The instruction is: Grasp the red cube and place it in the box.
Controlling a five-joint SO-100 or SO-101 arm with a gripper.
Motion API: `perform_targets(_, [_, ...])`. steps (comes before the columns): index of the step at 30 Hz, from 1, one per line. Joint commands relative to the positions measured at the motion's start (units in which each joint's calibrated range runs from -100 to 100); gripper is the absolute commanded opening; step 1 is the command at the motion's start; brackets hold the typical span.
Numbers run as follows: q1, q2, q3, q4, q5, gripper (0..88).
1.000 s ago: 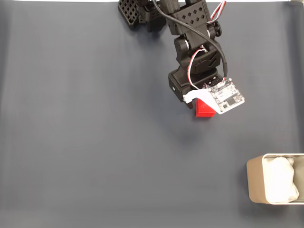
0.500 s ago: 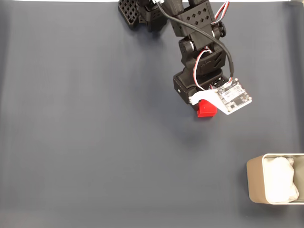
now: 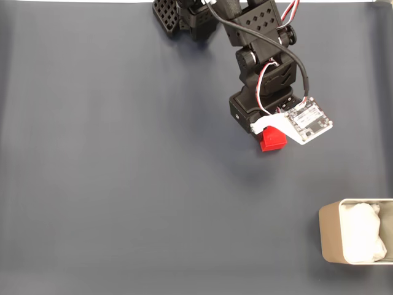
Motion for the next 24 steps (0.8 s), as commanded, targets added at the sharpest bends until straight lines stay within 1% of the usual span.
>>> perform_targets(1, [-0.9,-0.2,-3.8,-1.5,-0.6,38.5])
perform_targets(10, [-1.0,-0.1,-3.3,-5.0,0.9,39.1])
perform_targets(24, [-1.8,1.1,-3.3,-6.5,0.8,39.4])
